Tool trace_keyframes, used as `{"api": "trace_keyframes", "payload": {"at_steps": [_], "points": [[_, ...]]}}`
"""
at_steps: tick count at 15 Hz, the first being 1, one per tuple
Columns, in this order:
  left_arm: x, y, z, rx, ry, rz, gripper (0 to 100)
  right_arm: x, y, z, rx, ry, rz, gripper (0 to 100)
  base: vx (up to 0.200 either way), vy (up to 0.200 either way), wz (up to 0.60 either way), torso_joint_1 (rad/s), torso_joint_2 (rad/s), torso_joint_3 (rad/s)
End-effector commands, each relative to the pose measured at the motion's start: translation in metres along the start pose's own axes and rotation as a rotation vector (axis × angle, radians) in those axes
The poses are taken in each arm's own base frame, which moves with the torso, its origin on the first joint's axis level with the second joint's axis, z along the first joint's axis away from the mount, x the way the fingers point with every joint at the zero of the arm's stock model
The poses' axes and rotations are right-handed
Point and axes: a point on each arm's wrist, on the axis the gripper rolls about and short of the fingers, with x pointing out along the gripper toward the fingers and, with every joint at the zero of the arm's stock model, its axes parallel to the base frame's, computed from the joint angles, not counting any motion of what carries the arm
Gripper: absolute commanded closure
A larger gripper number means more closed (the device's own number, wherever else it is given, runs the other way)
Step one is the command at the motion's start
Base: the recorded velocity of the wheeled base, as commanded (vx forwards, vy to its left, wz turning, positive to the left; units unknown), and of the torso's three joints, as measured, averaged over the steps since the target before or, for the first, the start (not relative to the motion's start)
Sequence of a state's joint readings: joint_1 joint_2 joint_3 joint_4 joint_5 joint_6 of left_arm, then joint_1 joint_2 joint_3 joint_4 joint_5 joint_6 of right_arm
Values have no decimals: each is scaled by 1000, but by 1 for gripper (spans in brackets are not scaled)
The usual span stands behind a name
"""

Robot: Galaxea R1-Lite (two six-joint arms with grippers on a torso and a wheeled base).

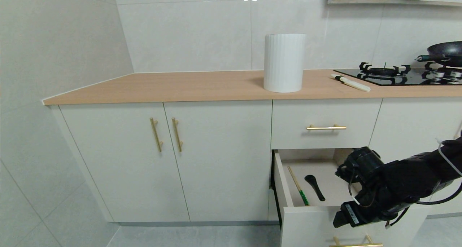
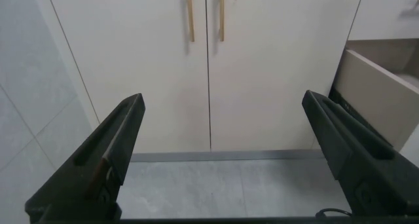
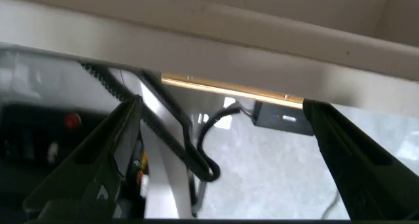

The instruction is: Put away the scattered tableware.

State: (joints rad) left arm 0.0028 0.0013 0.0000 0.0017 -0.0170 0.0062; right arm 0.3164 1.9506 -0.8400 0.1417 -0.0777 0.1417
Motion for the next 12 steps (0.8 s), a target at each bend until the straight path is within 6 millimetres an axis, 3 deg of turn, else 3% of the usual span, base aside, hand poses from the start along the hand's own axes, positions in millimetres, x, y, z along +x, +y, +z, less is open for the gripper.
{"api": "trace_keyframes", "payload": {"at_steps": [1, 5, 8, 12], "points": [[0, 0, 0, 0, 0, 0, 0, 8, -2, 5, 27, -8, -5, 0, 0, 0, 0, 0, 0, 0], [0, 0, 0, 0, 0, 0, 0, 26, -12, 19, 87, -86, -41, 0, 0, 0, 0, 0, 0, 0], [0, 0, 0, 0, 0, 0, 0, 27, -16, 35, 112, -138, -38, 0, 0, 0, 0, 0, 0, 0], [0, 0, 0, 0, 0, 0, 0, 50, -19, 66, 132, -172, -43, 0, 0, 0, 0, 0, 0, 0]]}}
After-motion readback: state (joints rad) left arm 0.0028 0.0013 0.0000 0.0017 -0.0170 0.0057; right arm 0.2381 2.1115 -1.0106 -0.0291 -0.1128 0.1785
